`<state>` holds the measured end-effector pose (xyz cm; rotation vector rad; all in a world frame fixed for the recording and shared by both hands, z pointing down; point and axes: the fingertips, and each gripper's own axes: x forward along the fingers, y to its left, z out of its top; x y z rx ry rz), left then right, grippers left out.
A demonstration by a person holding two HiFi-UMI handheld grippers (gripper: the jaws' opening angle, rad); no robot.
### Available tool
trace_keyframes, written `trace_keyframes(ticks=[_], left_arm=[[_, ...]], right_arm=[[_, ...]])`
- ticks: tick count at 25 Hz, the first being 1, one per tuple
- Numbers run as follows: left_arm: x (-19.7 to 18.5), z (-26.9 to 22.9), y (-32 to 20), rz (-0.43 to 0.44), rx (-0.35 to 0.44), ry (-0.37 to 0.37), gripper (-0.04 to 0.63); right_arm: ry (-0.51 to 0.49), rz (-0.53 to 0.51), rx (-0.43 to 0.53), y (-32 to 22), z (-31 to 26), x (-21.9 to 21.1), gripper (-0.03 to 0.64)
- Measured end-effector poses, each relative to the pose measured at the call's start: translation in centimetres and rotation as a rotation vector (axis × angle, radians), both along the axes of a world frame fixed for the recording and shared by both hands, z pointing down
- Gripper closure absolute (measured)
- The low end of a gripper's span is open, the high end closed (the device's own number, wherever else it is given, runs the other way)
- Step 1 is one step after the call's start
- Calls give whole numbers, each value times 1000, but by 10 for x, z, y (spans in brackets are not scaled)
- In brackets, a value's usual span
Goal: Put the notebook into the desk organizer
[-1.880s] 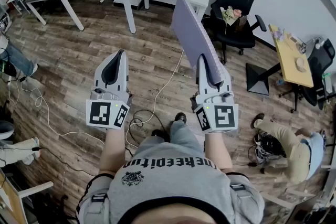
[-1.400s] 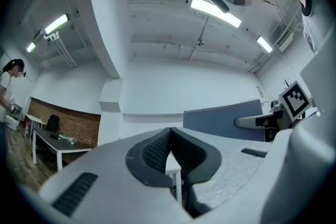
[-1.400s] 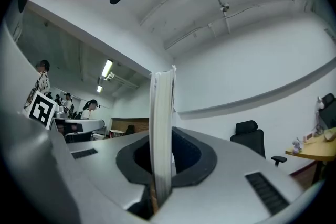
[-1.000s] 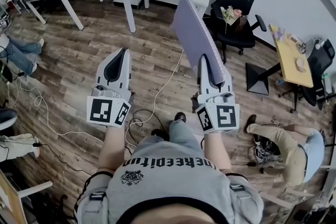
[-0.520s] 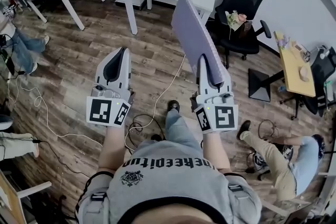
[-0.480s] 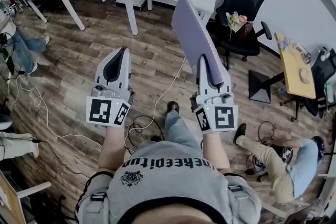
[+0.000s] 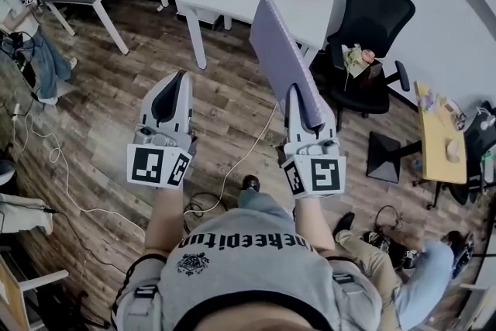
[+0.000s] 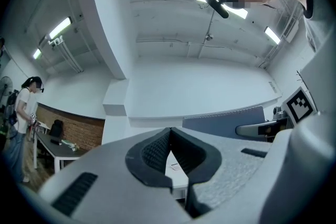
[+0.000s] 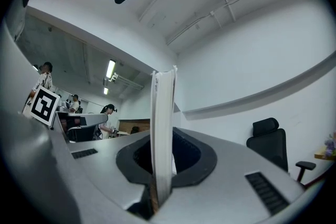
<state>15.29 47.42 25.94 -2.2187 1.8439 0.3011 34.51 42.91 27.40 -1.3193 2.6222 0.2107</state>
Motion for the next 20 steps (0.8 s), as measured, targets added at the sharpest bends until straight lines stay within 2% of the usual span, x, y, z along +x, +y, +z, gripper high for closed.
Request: trace_keyframes(ticks=[11, 20], left_arm=[[13, -3, -103, -69, 10, 3, 592], [12, 4, -145, -112, -13, 16, 592]], right_arm=[[-2, -83, 17, -112, -4, 4, 586], [-7, -104, -14, -167, 8, 7, 586]])
